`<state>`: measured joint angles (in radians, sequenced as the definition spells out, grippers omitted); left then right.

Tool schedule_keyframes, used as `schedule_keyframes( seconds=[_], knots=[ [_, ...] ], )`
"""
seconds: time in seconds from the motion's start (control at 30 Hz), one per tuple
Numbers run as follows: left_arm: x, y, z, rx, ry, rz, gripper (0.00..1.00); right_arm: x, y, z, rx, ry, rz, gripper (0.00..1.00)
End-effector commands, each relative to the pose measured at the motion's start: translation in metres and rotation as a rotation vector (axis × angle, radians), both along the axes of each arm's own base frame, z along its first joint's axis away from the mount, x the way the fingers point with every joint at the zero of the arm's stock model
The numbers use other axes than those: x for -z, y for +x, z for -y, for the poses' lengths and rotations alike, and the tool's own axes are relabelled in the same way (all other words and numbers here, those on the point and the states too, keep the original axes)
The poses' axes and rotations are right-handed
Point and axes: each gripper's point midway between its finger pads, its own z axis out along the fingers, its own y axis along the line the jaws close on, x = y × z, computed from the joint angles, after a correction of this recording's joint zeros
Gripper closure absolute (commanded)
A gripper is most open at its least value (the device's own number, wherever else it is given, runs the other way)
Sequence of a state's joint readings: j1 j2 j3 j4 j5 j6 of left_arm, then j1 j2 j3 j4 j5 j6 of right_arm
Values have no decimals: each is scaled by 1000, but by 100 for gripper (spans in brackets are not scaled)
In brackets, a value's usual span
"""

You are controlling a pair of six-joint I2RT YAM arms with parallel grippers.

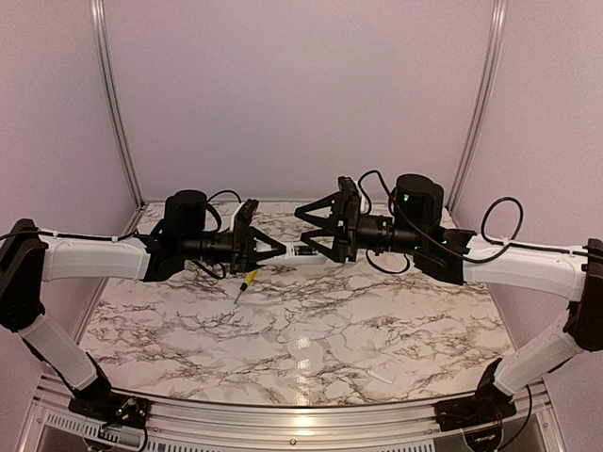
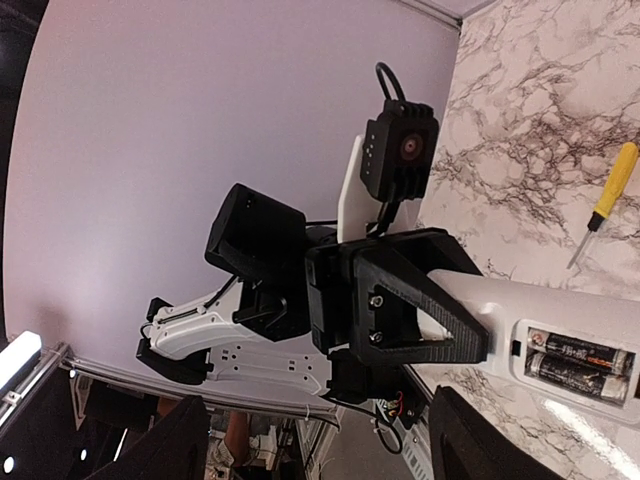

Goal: Unload the batteries from the remote control

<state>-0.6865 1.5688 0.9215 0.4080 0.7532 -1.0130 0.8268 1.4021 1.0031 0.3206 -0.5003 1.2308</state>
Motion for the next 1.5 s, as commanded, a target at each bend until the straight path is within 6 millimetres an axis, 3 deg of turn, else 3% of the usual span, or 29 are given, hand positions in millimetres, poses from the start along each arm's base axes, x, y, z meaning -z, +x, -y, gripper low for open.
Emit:
schedule_keyframes(
  seconds=[0.0, 0.7, 0.93, 1.17, 1.47],
  knots=[
    [-13, -1, -4, -2, -33, 54, 100, -10, -5, 0, -10, 23, 15, 26],
    [3, -7, -15, -13, 11, 58, 100, -8, -4, 6, 13, -54, 46, 24],
    [15, -10, -19, -19, 40, 53, 100, -8, -1, 10, 35, -110, 72, 18],
    [30, -11, -21, -22, 62, 37, 100, -9, 2, 20, 68, -159, 102, 2],
    [54, -12, -22, -21, 90, 10, 100, 1, 3, 36, 113, -229, 88, 2]
  ],
)
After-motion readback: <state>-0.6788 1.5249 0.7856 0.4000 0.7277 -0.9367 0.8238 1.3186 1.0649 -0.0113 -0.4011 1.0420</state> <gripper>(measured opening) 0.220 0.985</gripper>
